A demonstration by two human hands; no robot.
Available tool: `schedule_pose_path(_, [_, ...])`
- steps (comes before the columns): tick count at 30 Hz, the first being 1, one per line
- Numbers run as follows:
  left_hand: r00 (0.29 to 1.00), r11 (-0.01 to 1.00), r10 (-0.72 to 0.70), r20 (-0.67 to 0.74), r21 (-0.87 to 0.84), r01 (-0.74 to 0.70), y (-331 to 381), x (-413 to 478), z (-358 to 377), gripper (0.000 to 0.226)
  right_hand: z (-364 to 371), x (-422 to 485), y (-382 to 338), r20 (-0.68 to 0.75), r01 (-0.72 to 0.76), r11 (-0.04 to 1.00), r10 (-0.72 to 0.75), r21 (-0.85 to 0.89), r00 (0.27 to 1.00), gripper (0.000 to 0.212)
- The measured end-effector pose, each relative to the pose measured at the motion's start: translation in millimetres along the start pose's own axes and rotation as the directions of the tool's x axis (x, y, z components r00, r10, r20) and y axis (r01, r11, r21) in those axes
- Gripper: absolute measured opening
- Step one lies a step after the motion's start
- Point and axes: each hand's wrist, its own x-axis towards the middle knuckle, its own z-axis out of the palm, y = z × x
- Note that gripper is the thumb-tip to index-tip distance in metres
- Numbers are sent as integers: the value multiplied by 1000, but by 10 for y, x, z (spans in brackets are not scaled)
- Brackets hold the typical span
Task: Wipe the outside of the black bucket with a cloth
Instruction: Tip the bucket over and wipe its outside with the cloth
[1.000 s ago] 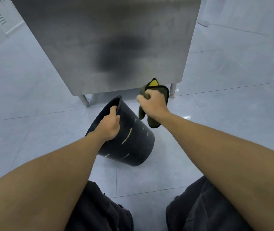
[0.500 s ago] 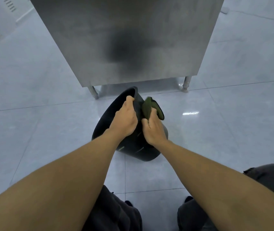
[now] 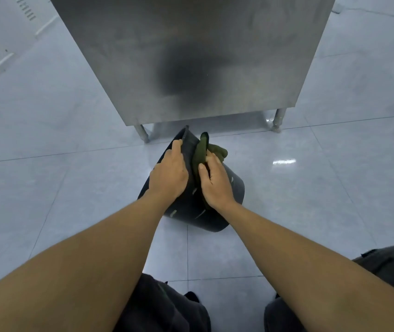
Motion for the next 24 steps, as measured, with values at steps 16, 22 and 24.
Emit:
schedule_pose_path(16, [994, 991, -108, -34, -86, 104, -348, 60, -11, 40, 230, 107, 23, 80, 157, 957, -141, -243, 987, 45])
schedule_pose_path(22, [980, 973, -199, -24, -124, 195, -412, 49, -30, 41, 35, -12, 431, -51, -78, 931, 64, -356, 997, 53])
schedule_pose_path(24, [978, 971, -207, -21, -128, 203, -410, 51, -33, 41, -15, -58, 509, -104, -163, 920, 135, -357, 985, 56])
